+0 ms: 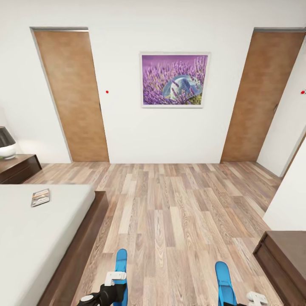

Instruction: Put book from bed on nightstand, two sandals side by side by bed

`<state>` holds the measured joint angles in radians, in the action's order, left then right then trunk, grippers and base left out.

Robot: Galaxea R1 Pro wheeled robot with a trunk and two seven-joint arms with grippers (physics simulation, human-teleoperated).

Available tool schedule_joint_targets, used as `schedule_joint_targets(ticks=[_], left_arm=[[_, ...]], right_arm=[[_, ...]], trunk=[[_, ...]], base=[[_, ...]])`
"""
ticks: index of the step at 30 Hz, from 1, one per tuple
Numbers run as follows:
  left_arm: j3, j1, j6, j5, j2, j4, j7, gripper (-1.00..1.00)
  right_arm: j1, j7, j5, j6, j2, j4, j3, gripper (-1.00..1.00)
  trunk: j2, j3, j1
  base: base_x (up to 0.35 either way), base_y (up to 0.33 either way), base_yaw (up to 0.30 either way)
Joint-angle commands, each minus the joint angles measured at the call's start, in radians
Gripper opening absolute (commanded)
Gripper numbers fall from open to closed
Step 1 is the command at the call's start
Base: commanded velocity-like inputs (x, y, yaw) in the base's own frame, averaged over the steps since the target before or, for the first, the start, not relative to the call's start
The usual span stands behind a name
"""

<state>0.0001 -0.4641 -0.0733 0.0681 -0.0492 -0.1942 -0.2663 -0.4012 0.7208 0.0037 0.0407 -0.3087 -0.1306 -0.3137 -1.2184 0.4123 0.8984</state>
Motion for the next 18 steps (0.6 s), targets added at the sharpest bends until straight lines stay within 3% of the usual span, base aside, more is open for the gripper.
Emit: schedule_joint_targets(ticks=[1,18], left_arm=[[0.000,-0.001,-0.002,0.007,0.000,0.001,-0.003,-1.00],[0.000,-0.001,-0.002,0.007,0.000,0.001,-0.002,-1.00]], right_arm=[[-0.001,0.005,-0.002,0.006,0.000,0.000,-0.005,-1.00],[-0.001,0.006,-0.002,0.007,0.000,-0.001,-0.005,-1.00]], trunk=[[-0.001,0.002,0.000],[-0.001,0.004,0.000]], base=[[0.150,0.000,-0.101],[0.308,0.000,-0.012]])
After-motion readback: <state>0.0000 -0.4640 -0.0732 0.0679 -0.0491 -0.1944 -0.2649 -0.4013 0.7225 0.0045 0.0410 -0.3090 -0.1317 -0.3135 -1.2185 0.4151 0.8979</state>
